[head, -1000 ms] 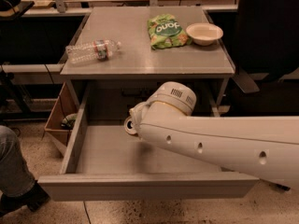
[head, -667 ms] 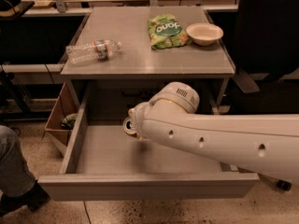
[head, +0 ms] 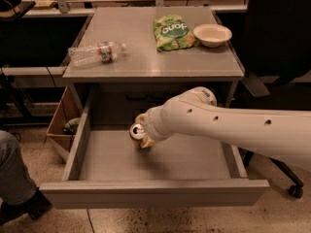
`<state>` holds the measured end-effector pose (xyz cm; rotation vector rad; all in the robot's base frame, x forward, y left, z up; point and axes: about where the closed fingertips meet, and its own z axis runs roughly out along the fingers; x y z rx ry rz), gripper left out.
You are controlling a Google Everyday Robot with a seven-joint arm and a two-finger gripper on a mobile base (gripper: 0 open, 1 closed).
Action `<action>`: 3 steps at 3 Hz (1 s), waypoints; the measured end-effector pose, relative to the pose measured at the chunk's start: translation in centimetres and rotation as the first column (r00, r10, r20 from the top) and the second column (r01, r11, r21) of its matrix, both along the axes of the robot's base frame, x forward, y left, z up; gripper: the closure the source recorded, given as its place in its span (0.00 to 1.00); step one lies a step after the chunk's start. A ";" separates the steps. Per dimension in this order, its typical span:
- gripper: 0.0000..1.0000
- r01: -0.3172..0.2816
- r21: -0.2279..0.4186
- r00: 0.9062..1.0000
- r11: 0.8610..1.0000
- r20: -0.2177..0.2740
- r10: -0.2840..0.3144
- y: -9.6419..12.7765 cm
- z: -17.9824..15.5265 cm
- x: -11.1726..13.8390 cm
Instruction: Place orange can into top drawer
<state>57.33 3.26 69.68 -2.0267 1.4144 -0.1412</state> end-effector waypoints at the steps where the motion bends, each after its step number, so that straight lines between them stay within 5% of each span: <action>1: 0.62 -0.013 0.010 1.000 1.000 -0.008 0.013 0.3 -0.1 0.0; 3: 0.08 -0.011 0.009 1.000 1.000 -0.005 0.011 0.3 -0.1 -0.1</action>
Offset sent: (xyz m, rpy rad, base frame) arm -0.0006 0.0017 -0.0012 0.0103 0.0069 0.0080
